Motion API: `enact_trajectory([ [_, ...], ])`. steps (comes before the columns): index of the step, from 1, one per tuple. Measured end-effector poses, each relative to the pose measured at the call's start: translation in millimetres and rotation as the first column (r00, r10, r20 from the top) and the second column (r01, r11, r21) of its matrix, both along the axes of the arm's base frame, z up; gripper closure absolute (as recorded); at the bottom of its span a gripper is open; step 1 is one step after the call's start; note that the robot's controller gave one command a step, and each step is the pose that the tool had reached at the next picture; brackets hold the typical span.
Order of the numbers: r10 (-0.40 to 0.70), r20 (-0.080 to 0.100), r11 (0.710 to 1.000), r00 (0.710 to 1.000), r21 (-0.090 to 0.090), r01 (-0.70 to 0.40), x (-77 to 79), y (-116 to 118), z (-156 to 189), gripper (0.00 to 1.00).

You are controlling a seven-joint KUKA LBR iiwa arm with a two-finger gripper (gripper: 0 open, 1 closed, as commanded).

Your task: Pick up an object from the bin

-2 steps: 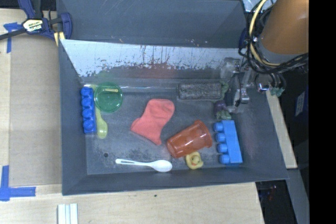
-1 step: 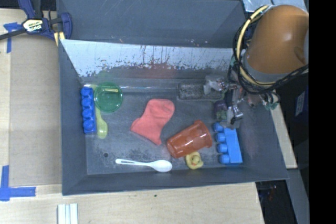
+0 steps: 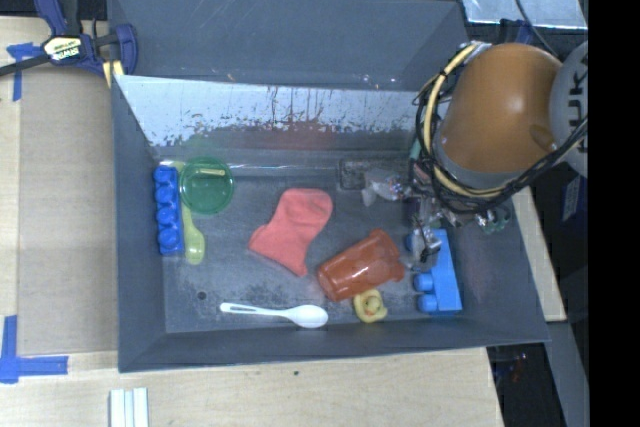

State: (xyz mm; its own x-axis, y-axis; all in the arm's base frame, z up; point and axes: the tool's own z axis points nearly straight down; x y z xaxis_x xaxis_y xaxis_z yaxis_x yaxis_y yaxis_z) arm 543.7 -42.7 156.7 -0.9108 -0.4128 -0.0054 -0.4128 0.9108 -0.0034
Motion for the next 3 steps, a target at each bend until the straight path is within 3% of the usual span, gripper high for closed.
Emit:
enact_trajectory([
  [1, 0.194, -0.002, 0.981, 0.981, 0.0, -0.194, -8.4, 23.7, -11.9, 0.0],
  [2, 0.192, 0.002, 0.981, 0.981, -0.001, -0.192, -12.0, 31.7, -83.8, 0.0],
  [3, 0.272, 0.008, 0.962, 0.962, -0.003, -0.272, -13.6, 41.1, -86.7, 1.0],
])
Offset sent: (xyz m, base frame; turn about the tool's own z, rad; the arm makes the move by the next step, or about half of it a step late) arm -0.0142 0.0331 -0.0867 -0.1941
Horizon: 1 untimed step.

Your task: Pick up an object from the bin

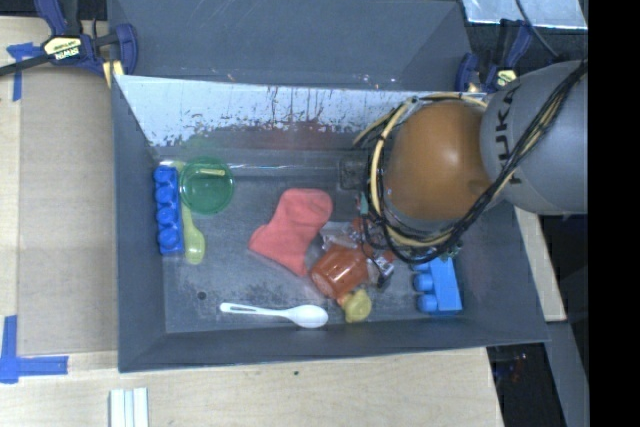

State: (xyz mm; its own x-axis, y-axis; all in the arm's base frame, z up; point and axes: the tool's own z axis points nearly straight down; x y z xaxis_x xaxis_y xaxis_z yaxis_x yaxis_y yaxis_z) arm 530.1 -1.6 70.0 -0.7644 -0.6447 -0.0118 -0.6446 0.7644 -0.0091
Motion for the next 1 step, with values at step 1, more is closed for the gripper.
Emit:
enact_trajectory([
  [1, 0.001, 0.0, 1.0, 1.0, 0.0, -0.001, 0.0, 0.0, 0.1, 1.0],
])
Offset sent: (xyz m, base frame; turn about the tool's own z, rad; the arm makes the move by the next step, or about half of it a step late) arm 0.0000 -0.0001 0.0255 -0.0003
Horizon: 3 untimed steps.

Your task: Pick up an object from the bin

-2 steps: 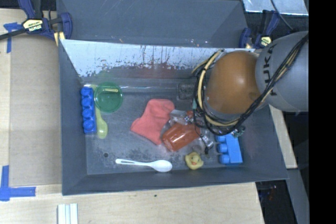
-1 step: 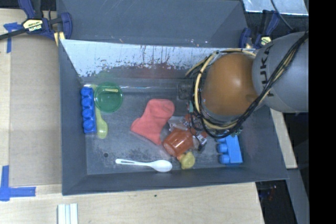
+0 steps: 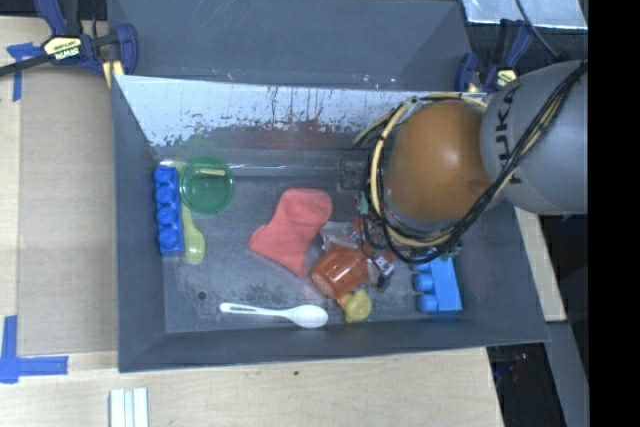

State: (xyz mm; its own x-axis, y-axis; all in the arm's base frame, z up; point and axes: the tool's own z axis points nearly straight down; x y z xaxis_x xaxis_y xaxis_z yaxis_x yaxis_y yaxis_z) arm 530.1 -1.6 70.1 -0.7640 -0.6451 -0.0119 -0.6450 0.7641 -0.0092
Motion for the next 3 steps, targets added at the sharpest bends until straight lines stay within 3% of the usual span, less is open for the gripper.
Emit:
enact_trajectory([
  [1, -0.001, 0.001, 1.0, 1.0, 0.001, 0.001, -0.2, 0.0, 16.7, 1.0],
  [3, -0.002, -0.004, 1.0, 1.0, 0.001, 0.002, -1.1, 0.1, 90.7, 1.0],
])
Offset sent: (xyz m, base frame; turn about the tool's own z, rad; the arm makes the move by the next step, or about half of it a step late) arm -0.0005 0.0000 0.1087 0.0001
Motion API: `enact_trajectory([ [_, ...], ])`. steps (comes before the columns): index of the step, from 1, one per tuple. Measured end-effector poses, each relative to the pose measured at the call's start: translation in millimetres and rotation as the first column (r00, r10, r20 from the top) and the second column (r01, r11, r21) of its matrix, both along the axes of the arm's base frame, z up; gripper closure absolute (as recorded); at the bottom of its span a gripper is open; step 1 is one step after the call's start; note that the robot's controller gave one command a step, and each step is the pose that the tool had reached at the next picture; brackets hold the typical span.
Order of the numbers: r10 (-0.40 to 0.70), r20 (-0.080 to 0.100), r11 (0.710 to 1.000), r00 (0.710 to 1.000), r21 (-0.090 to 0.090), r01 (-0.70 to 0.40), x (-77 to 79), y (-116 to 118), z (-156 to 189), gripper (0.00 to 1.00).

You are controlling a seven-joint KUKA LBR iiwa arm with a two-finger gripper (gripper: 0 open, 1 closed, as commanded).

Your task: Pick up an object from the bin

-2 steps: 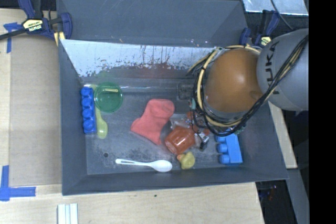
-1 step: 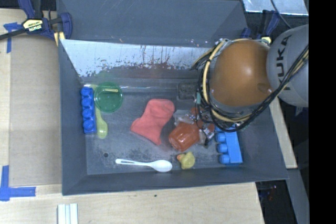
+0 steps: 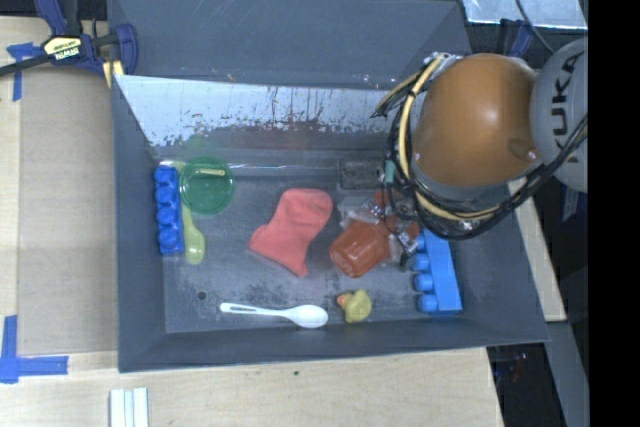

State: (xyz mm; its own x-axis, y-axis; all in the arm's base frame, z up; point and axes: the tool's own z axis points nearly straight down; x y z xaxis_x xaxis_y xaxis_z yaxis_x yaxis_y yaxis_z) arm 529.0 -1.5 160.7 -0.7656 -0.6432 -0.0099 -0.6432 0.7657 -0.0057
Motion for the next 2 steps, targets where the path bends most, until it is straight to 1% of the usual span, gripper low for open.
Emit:
enact_trajectory([
  [1, -0.001, 0.001, 1.0, 1.0, 0.0, 0.001, 0.5, -0.1, 41.7, 1.0],
  [2, -0.003, 0.006, 1.0, 1.0, 0.001, 0.003, 1.7, -0.2, 72.0, 1.0],
])
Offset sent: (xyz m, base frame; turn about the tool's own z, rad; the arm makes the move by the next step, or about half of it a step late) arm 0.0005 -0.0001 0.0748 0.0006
